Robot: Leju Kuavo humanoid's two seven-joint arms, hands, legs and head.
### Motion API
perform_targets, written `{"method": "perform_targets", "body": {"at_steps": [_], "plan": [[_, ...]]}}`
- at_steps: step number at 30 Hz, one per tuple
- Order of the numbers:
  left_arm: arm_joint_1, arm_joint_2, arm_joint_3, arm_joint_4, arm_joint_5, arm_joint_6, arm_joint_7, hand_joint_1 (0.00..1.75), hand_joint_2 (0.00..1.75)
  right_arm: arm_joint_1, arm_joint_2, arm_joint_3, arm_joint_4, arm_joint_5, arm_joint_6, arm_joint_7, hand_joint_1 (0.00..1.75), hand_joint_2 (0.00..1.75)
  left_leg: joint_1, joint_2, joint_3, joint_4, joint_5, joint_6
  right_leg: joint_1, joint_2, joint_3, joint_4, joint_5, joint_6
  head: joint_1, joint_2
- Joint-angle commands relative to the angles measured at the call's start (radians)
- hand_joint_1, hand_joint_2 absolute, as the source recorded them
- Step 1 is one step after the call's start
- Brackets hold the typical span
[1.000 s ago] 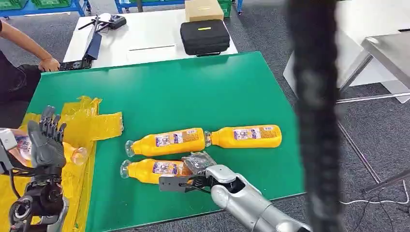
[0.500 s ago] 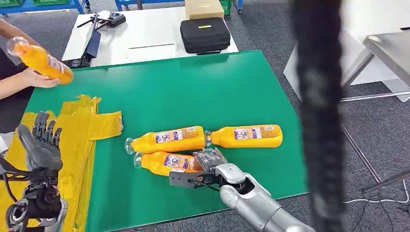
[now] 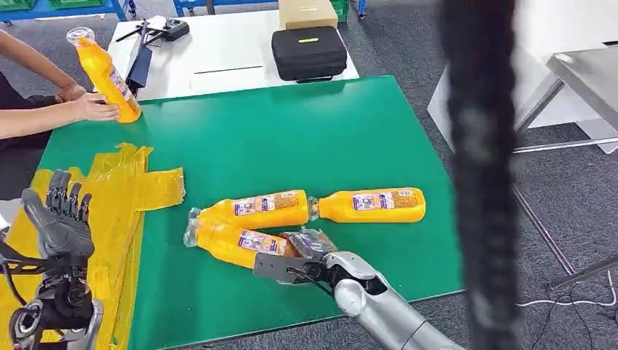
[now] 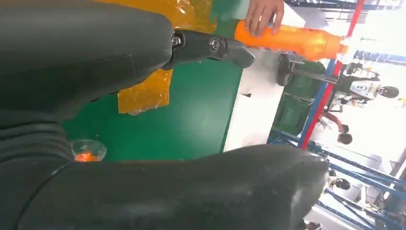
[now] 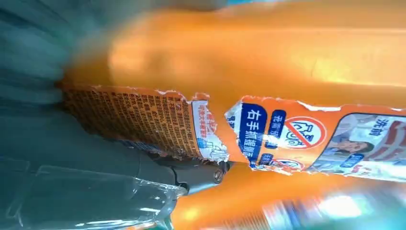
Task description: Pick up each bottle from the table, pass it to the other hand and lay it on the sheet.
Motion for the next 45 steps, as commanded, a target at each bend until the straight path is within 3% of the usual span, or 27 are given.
{"method": "perform_targets", "body": {"at_steps": [1,5,6,13,23,30,35,45], "plan": [[0.054,0.005,-0.008,-0.009,0.115,-0.033,0.009,0.0,0.0,0.017,-0.073,-0.117,-0.349,-0.193,-0.084,-0.087,1.75,1.75,0.001,0.001,0.003,0.003,-0.006,-0.004,0.001,-0.002,0.004,0.003,-0.006,0.0,0.0,0.0],[0.082,0.006,-0.039,-0.053,0.205,-0.07,0.023,0.0,0.0,0.009,-0.069,-0.123,-0.341,-0.223,-0.114,-0.114,1.75,1.75,0.0,0.0,0.001,0.001,-0.003,-0.002,0.001,-0.001,0.002,0.001,-0.003,0.0,0.0,0.0],[0.09,0.005,-0.056,-0.071,0.218,-0.075,0.029,0.0,1.75,0.0,-0.065,-0.123,-0.32,-0.222,-0.124,-0.112,1.75,1.75,0.001,0.0,0.003,0.002,-0.004,-0.003,0.001,-0.002,0.003,0.001,-0.004,0.0,0.0,0.0],[0.068,-0.002,-0.184,-0.118,0.352,-0.133,0.088,0.0,1.75,-0.073,-0.016,-0.137,-0.168,-0.164,-0.217,-0.097,1.75,1.75,0.0,0.0,0.0,0.001,-0.002,-0.002,0.001,-0.002,0.001,0.0,-0.002,0.0,0.0,0.0],[-0.017,-0.023,-0.278,-0.081,0.391,-0.147,0.102,0.0,1.75,-0.155,0.032,-0.127,-0.054,-0.127,-0.215,-0.06,1.75,1.75,0.0,-0.001,0.001,0.001,-0.001,-0.002,0.0,-0.002,0.001,0.0,-0.001,0.001,0.0,0.0],[-0.127,-0.069,-0.394,-0.048,0.283,-0.072,0.059,0.0,1.75,-0.213,0.108,-0.041,0.021,0.0,-0.215,-0.001,1.75,1.75,0.0,-0.001,0.0,0.001,-0.001,-0.002,0.001,-0.003,0.001,0.001,-0.001,0.001,0.0,0.0],[-0.134,-0.077,-0.399,-0.053,0.274,-0.059,0.063,0.0,1.75,-0.212,0.116,-0.029,0.019,0.011,-0.216,0.009,1.75,1.75,0.001,0.0,0.003,0.002,-0.003,-0.003,0.001,-0.003,0.004,0.001,-0.003,0.001,0.0,0.0],[-0.196,-0.121,-0.411,0.023,0.156,0.06,0.053,0.0,1.75,-0.225,0.174,0.114,0.018,0.137,-0.203,0.038,1.75,1.75,0.001,-0.001,0.002,0.001,-0.002,-0.003,0.001,-0.003,0.002,0.001,-0.002,0.001,0.0,0.0]]}}
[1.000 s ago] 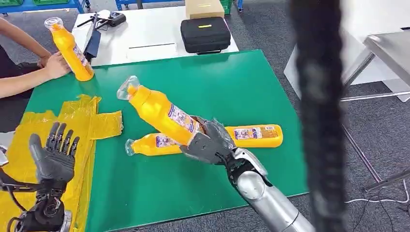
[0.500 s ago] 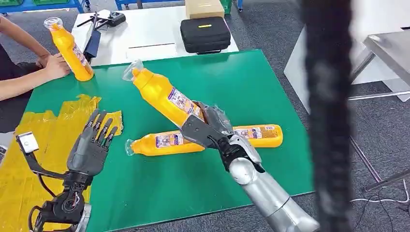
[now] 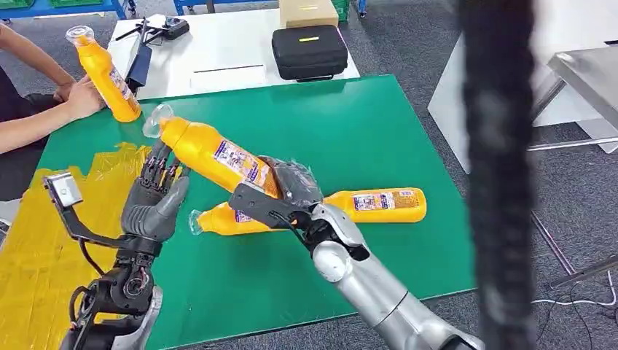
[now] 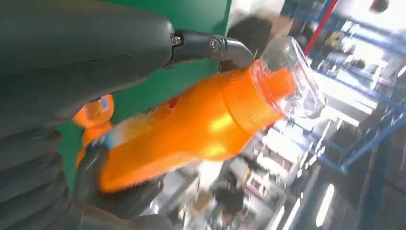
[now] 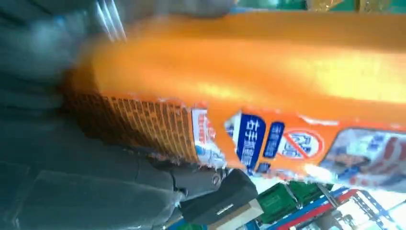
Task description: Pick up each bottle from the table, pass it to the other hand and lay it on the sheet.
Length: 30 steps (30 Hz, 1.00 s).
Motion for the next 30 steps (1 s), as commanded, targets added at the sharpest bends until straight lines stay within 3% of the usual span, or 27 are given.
{"method": "perform_targets", "body": {"at_steps": [1,6,21,22,23,30], "plan": [[-0.094,-0.047,-0.035,0.13,0.002,0.048,0.025,0.0,1.75,-0.075,0.049,0.169,0.087,0.053,0.016,0.008,1.75,1.75,0.001,0.0,0.003,0.001,-0.002,-0.003,0.001,-0.002,0.003,0.0,-0.002,0.0,0.0,0.0],[-0.124,-0.076,-0.052,0.165,0.086,0.056,0.058,0.0,1.75,-0.135,0.057,0.277,0.167,0.092,-0.01,-0.013,1.75,1.75,0.001,0.0,0.004,0.0,-0.002,-0.003,0.001,-0.002,0.004,0.0,-0.002,0.0,0.0,0.0],[-0.17,-0.096,-0.113,0.22,0.228,0.018,0.082,0.0,1.75,-0.153,0.084,0.37,0.247,0.069,-0.008,-0.003,1.75,1.75,0.001,-0.003,0.005,0.001,-0.002,-0.004,0.002,-0.005,0.006,0.0,-0.003,0.0,0.0,0.0],[-0.17,-0.097,-0.115,0.215,0.235,0.023,0.066,1.48,1.75,-0.156,0.083,0.376,0.255,0.061,-0.005,0.003,1.75,1.75,0.001,-0.003,0.004,0.0,-0.001,-0.003,0.001,-0.004,0.004,0.0,-0.002,0.0,0.0,0.0],[-0.169,-0.096,-0.115,0.21,0.236,0.023,0.057,1.75,1.75,-0.157,0.082,0.378,0.258,0.058,-0.003,0.004,1.75,1.75,0.001,-0.002,0.002,0.0,-0.001,-0.002,0.001,-0.003,0.002,0.0,-0.001,0.0,0.0,0.0],[-0.158,-0.085,-0.091,0.17,0.21,0.062,0.011,1.75,1.75,-0.158,0.083,0.398,0.311,0.034,0.023,0.011,1.75,1.75,0.002,-0.003,0.005,0.0,-0.002,-0.003,0.002,-0.005,0.005,-0.001,-0.003,0.0,0.0,0.0]]}}
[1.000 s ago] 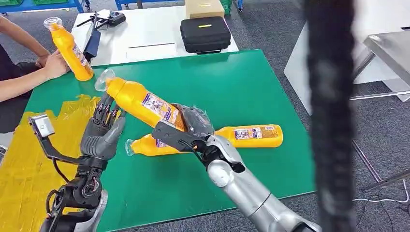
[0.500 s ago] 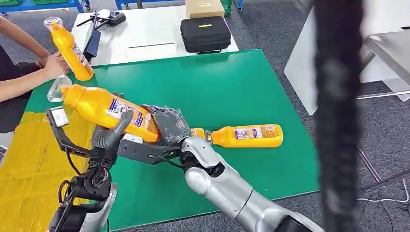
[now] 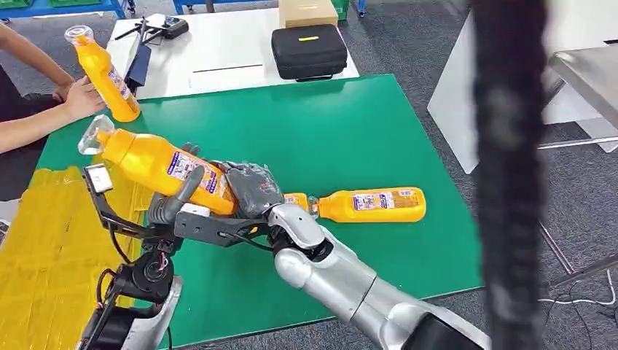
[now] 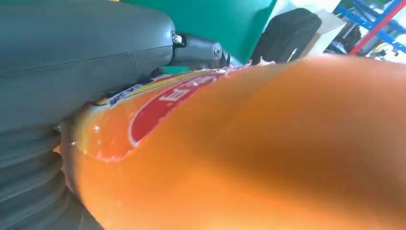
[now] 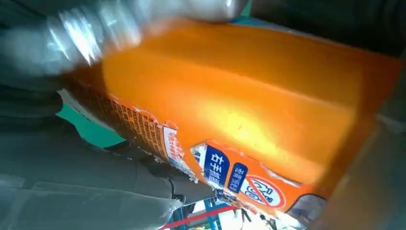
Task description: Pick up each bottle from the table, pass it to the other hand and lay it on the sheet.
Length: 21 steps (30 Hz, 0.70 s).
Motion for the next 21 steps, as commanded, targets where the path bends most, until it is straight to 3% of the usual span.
{"method": "perform_targets", "body": {"at_steps": [1,14,15,16,17,19,21], "plan": [[-0.093,-0.013,-0.057,0.034,-0.012,0.017,-0.022,1.75,1.75,-0.006,0.013,0.15,0.146,-0.017,0.052,-0.005,1.75,1.75,0.001,-0.003,0.004,0.0,-0.002,-0.003,0.002,-0.004,0.005,-0.001,-0.003,0.0,0.0,0.0],[-0.084,-0.015,-0.042,0.023,-0.024,0.028,-0.037,1.75,1.75,-0.006,0.004,0.164,0.169,-0.022,0.075,0.004,1.75,1.75,0.002,-0.005,0.004,0.0,-0.002,-0.004,0.002,-0.007,0.006,-0.001,-0.003,0.0,0.0,0.0],[-0.084,-0.014,-0.041,0.023,-0.03,0.032,-0.044,1.75,1.75,-0.006,0.005,0.16,0.17,-0.035,0.089,0.005,0.31,1.75,0.003,-0.005,0.007,0.001,-0.004,-0.005,0.003,-0.008,0.01,0.0,-0.006,-0.001,0.001,0.0],[-0.084,-0.012,-0.041,0.022,-0.043,0.038,-0.054,1.75,1.75,-0.008,0.003,0.159,0.172,-0.035,0.093,0.01,0.0,1.75,0.001,-0.004,0.003,0.0,-0.001,-0.003,0.002,-0.006,0.005,-0.001,-0.003,0.0,-0.001,0.0],[-0.082,-0.007,-0.033,0.019,-0.073,0.055,-0.078,1.75,1.75,-0.005,-0.003,0.139,0.175,-0.052,0.092,0.017,0.0,0.0,0.002,-0.005,0.005,0.001,-0.003,-0.004,0.002,-0.007,0.007,0.0,-0.004,0.0,0.001,0.0],[-0.072,0.011,-0.001,0.0,-0.118,0.085,-0.112,1.75,1.75,-0.008,-0.02,0.113,0.185,-0.051,0.073,0.025,0.0,0.0,0.001,-0.004,0.003,0.0,-0.001,-0.003,0.002,-0.006,0.005,-0.001,-0.002,0.0,0.0,0.0],[-0.078,0.05,0.007,-0.038,-0.327,0.154,-0.17,1.75,1.75,-0.008,-0.05,0.075,0.206,-0.016,0.03,0.037,0.0,0.0,0.002,-0.004,0.004,0.0,-0.002,-0.003,0.002,-0.006,0.006,-0.001,-0.003,0.0,0.0,0.0]]}}
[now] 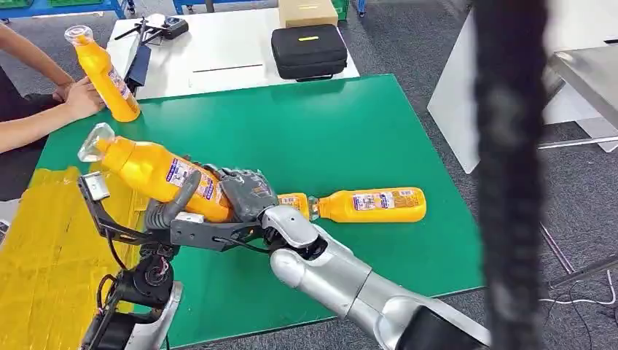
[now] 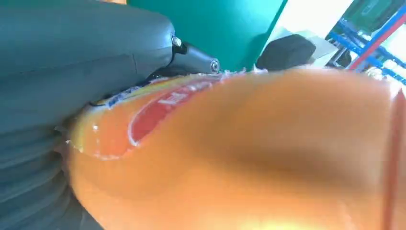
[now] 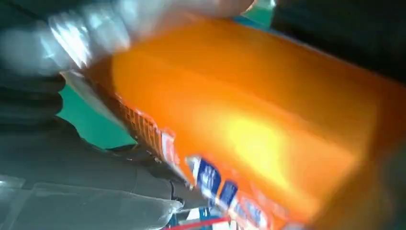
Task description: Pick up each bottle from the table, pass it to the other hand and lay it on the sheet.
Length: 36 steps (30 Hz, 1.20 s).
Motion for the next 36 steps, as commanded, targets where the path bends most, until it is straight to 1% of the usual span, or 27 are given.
{"method": "perform_targets", "body": {"at_steps": [1,2,3,4,5,6,7,9,10,11,12,13,14,15,16,17,18,19,20,22,23,27,29,30,33,34,36], "plan": [[-0.102,0.058,0.009,-0.057,-0.344,0.116,-0.117,1.75,1.75,0.029,-0.066,-0.006,0.139,0.035,-0.014,0.025,0.0,0.0,0.002,-0.004,0.003,0.0,-0.001,-0.002,0.002,-0.005,0.004,-0.001,-0.002,0.0,0.0,0.0],[-0.098,0.078,0.027,-0.076,-0.504,0.151,-0.128,1.75,1.75,0.044,-0.074,-0.038,0.149,0.08,-0.017,0.043,0.0,0.0,0.003,-0.005,0.007,0.002,-0.004,-0.005,0.003,-0.008,0.01,0.001,-0.005,0.0,0.0,0.0],[-0.101,0.107,0.039,-0.071,-0.67,0.189,-0.129,1.75,1.75,0.052,-0.082,-0.06,0.153,0.1,-0.017,0.038,0.0,0.0,0.002,-0.004,0.004,0.001,-0.002,-0.003,0.002,-0.006,0.006,0.0,-0.003,0.0,0.0,0.0],[-0.096,0.114,0.066,-0.071,-0.74,0.196,-0.119,1.75,1.75,0.056,-0.09,-0.073,0.155,0.115,-0.017,0.03,0.0,0.0,0.001,-0.003,0.002,0.0,-0.001,-0.002,0.001,-0.004,0.004,-0.001,-0.001,0.0,0.0,0.0],[-0.098,0.139,0.089,-0.05,-0.865,0.213,-0.094,1.75,1.75,0.059,-0.097,-0.088,0.158,0.133,-0.02,0.029,0.0,0.0,0.002,-0.003,0.005,0.0,-0.002,-0.003,0.002,-0.005,0.007,0.0,-0.003,0.0,0.0,0.0],[-0.1,0.142,0.131,-0.033,-0.953,0.19,-0.069,1.75,1.75,0.067,-0.103,-0.114,0.155,0.145,-0.013,0.017,0.0,0.0,0.001,-0.001,0.006,-0.001,-0.002,-0.003,0.001,-0.003,0.007,-0.001,-0.002,0.0,0.0,0.0],[-0.1,0.137,0.154,-0.025,-0.952,0.168,-0.077,1.75,1.75,0.07,-0.105,-0.124,0.151,0.15,-0.009,0.012,0.0,0.0,0.001,-0.001,0.003,-0.001,-0.001,-0.002,0.0,-0.002,0.004,0.0,-0.001,0.0,0.001,0.0],[-0.1,0.137,0.154,-0.025,-0.952,0.168,-0.077,1.75,1.75,0.07,-0.105,-0.124,0.151,0.15,-0.009,0.012,0.0,0.0,0.001,-0.001,0.004,0.0,-0.002,-0.003,0.001,-0.002,0.005,0.0,-0.002,0.0,0.0,0.0],[-0.106,0.143,0.159,-0.003,-1.032,0.183,-0.066,1.75,1.75,0.073,-0.105,-0.132,0.144,0.166,-0.011,0.016,0.0,0.0,0.001,-0.001,0.002,0.0,-0.001,-0.002,0.001,-0.002,0.003,0.0,-0.001,0.0,0.0,0.0],[-0.118,0.167,0.164,0.031,-1.2,0.209,-0.021,1.75,1.75,0.082,-0.11,-0.151,0.133,0.173,-0.004,0.016,0.0,0.0,0.001,-0.002,0.004,0.0,-0.002,-0.003,0.001,-0.003,0.005,0.0,-0.002,0.0,0.0,0.0],[-0.122,0.177,0.177,0.043,-1.23,0.208,-0.013,1.75,1.75,0.085,-0.116,-0.16,0.129,0.179,-0.005,0.016,0.0,0.0,0.001,-0.002,0.003,0.0,-0.001,-0.003,0.001,-0.003,0.005,0.0,-0.002,0.0,0.0,0.0],[-0.129,0.19,0.196,0.081,-1.323,0.206,0.001,1.75,1.75,0.09,-0.12,-0.175,0.118,0.194,-0.002,0.011,0.0,0.0,0.001,-0.002,0.003,0.0,-0.001,-0.002,0.001,-0.003,0.004,0.0,-0.001,0.0,0.0,0.0],[-0.137,0.204,0.21,0.124,-1.407,0.209,0.021,1.75,1.75,0.09,-0.123,-0.187,0.112,0.195,0.002,0.01,0.0,0.0,0.002,-0.002,0.008,0.001,-0.004,-0.005,0.002,-0.005,0.009,0.001,-0.005,-0.001,0.0,0.0],[-0.141,0.21,0.214,0.147,-1.432,0.205,0.028,1.75,1.75,0.09,-0.124,-0.191,0.111,0.196,0.003,0.009,0.0,0.0,0.001,-0.002,0.005,0.0,-0.001,-0.003,0.001,-0.004,0.006,0.0,-0.003,0.0,0.0,0.0],[-0.157,0.226,0.215,0.214,-1.534,0.207,0.055,1.75,1.75,0.087,-0.124,-0.197,0.109,0.199,0.007,0.004,0.0,0.0,0.001,-0.002,0.003,-0.001,0.0,-0.002,0.0,-0.003,0.004,0.0,-0.002,0.0,0.0,0.0],[-0.174,0.231,0.215,0.277,-1.587,0.181,0.088,1.75,1.75,0.081,-0.122,-0.196,0.11,0.207,0.013,-0.001,0.0,0.0,0.001,-0.002,0.006,0.0,-0.002,-0.003,0.001,-0.003,0.007,0.0,-0.003,0.0,0.0,0.0],[-0.182,0.228,0.217,0.3,-1.589,0.179,0.084,1.75,1.75,0.08,-0.12,-0.198,0.111,0.208,0.015,-0.001,0.0,0.0,0.0,-0.001,0.005,-0.001,-0.001,-0.003,0.0,-0.002,0.006,0.0,-0.002,0.0,0.0,0.0],[-0.198,0.231,0.21,0.371,-1.711,0.124,0.161,1.75,1.75,0.076,-0.115,-0.198,0.114,0.215,0.022,-0.006,0.0,0.0,0.0,-0.001,0.003,-0.001,0.0,-0.002,0.0,-0.002,0.004,0.0,-0.001,0.0,0.0,0.0],[-0.211,0.226,0.205,0.438,-1.77,0.098,0.179,1.75,1.75,0.072,-0.111,-0.198,0.115,0.22,0.029,-0.008,0.0,0.0,0.001,-0.001,0.005,0.0,-0.001,-0.003,0.001,-0.003,0.006,0.001,-0.002,-0.001,0.0,0.0],[-0.23,0.21,0.195,0.531,-1.827,0.052,0.202,1.75,1.75,0.065,-0.109,-0.194,0.12,0.225,0.035,-0.009,0.0,0.0,0.0,-0.002,0.003,-0.001,0.001,-0.002,0.0,-0.003,0.004,0.0,-0.001,0.0,0.0,0.0],[-0.239,0.205,0.186,0.572,-1.859,0.04,0.219,1.75,1.75,0.062,-0.108,-0.193,0.124,0.226,0.04,-0.01,0.0,0.0,0.001,-0.003,0.006,-0.001,-0.001,-0.004,0.001,-0.005,0.007,0.001,-0.002,-0.001,0.0,0.0],[-0.276,0.178,0.172,0.731,-1.872,-0.054,0.255,1.75,1.75,0.045,-0.101,-0.19,0.149,0.231,0.045,-0.01,0.0,0.0,0.0,-0.002,0.003,0.0,0.001,-0.002,0.0,-0.003,0.004,0.001,0.0,0.0,0.0,0.0],[-0.288,0.178,0.164,0.775,-1.871,-0.091,0.264,1.75,1.75,0.038,-0.098,-0.185,0.161,0.234,0.048,-0.013,0.0,0.0,0.001,-0.002,0.007,0.001,-0.002,-0.005,0.001,-0.005,0.009,0.002,-0.003,0.0,0.0,0.0],[-0.286,0.181,0.164,0.777,-1.872,-0.089,0.262,1.75,1.75,0.037,-0.097,-0.185,0.162,0.234,0.048,-0.013,0.0,0.0,0.001,-0.002,0.003,0.0,0.001,-0.003,0.0,-0.003,0.004,0.001,0.0,-0.001,0.0,0.0],[-0.286,0.181,0.164,0.777,-1.872,-0.089,0.262,1.75,1.75,0.037,-0.097,-0.185,0.162,0.234,0.048,-0.013,0.0,0.0,0.001,-0.002,0.004,0.001,0.0,-0.003,0.001,-0.004,0.005,0.001,-0.001,-0.002,0.0,0.0],[-0.292,0.176,0.173,0.791,-1.849,-0.119,0.264,1.75,1.75,0.035,-0.096,-0.182,0.168,0.235,0.05,-0.014,0.0,0.0,0.001,-0.002,0.002,0.0,0.001,-0.002,0.001,-0.003,0.003,0.001,0.001,-0.002,0.0,0.0],[-0.31,0.163,0.177,0.841,-1.807,-0.204,0.273,1.75,1.75,0.023,-0.088,-0.175,0.193,0.24,0.052,-0.019,0.0,0.0,0.002,-0.002,0.006,0.002,-0.002,-0.004,0.002,-0.005,0.007,0.002,-0.002,-0.002,0.0,0.0]]}}
